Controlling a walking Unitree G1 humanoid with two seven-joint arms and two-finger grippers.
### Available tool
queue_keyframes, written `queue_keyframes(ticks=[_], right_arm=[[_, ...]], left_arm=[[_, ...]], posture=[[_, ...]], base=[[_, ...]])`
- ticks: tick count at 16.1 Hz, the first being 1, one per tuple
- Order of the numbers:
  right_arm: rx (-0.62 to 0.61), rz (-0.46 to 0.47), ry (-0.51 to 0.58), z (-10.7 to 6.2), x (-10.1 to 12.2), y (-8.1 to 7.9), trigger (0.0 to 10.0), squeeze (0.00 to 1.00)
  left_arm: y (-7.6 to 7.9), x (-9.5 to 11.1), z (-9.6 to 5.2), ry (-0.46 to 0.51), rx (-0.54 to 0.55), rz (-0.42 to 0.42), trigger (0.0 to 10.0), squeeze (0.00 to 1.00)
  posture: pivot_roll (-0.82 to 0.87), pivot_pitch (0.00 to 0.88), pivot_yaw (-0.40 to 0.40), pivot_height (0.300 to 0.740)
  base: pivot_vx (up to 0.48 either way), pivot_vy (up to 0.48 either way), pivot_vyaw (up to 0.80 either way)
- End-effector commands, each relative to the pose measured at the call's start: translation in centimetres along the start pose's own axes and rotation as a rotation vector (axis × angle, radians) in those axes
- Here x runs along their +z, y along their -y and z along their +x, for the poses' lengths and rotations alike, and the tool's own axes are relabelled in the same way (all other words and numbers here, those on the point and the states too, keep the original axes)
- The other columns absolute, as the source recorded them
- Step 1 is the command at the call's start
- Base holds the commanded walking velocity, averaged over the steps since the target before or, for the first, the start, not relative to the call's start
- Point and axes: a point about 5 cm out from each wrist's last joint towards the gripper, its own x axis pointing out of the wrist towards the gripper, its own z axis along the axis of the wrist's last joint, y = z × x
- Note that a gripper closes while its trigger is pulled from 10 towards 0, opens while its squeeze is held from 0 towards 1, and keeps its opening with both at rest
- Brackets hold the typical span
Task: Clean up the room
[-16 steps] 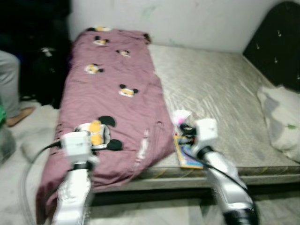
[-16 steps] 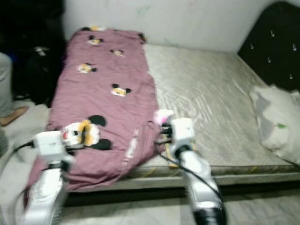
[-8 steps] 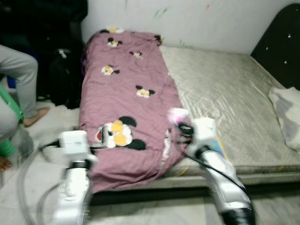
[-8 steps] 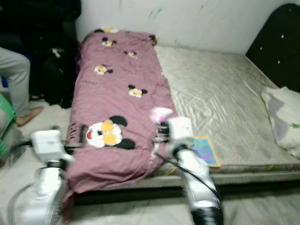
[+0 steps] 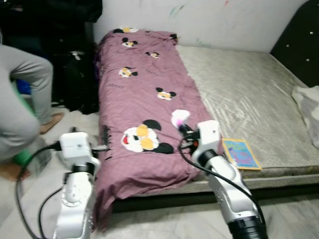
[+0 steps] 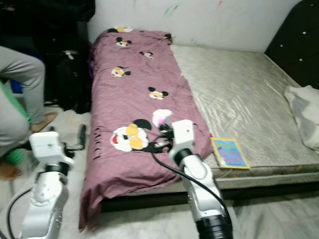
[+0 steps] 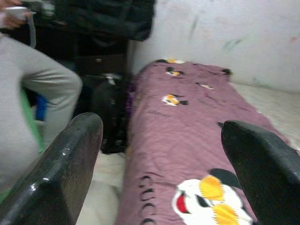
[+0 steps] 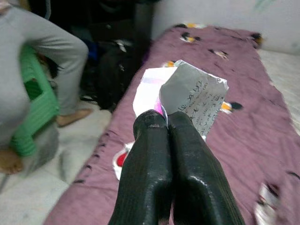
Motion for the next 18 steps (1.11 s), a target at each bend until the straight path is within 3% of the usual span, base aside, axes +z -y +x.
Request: queue_keyframes(ticks=[1, 4, 7, 10, 16, 18], right_arm=[[0.007, -0.017, 0.023, -0.2, 0.6, 0.4, 10.0, 0.0], [0.027, -0.017, 0.049, 0.4, 1.4, -0.5, 10.0, 0.0], [0.051, -0.03, 0.043, 0.5, 1.2, -1.1, 10.0, 0.0], [0.041, -0.039, 0.034, 0.4, 0.9, -0.7, 10.0, 0.0], [0.047, -0.052, 0.038, 0.8, 0.5, -0.5, 10.0, 0.0], [0.057, -0.04, 0.039, 1.3, 0.2, -1.0, 10.0, 0.0]], left_arm=[[1.1, 0.8, 0.4, 0.017, -0.012, -0.005, 10.0, 0.0], [1.4, 1.9, 1.0, 0.047, -0.006, 0.0, 10.0, 0.0], [0.9, 0.7, 0.4, 0.01, 0.0, 0.026, 10.0, 0.0], [0.3, -0.4, -0.4, -0.035, 0.01, 0.062, 10.0, 0.0], [-0.9, -0.5, -0.3, -0.03, 0.038, 0.094, 10.0, 0.0], [-0.6, -0.7, -0.5, -0.034, 0.027, 0.099, 10.0, 0.0]], posture=[[-0.04, 0.099, -0.124, 0.74], [-0.02, 0.114, -0.115, 0.74], [-0.02, 0.102, -0.112, 0.74], [-0.03, 0.078, -0.106, 0.74], [-0.01, 0.026, -0.112, 0.74], [-0.01, 0.015, -0.114, 0.74]], base=[[0.0, 0.0, 0.78], [0.0, 0.0, 0.8], [0.0, 0.0, 0.8], [0.0, 0.0, 0.8], [0.0, 0.0, 0.8], [0.0, 0.0, 0.8]])
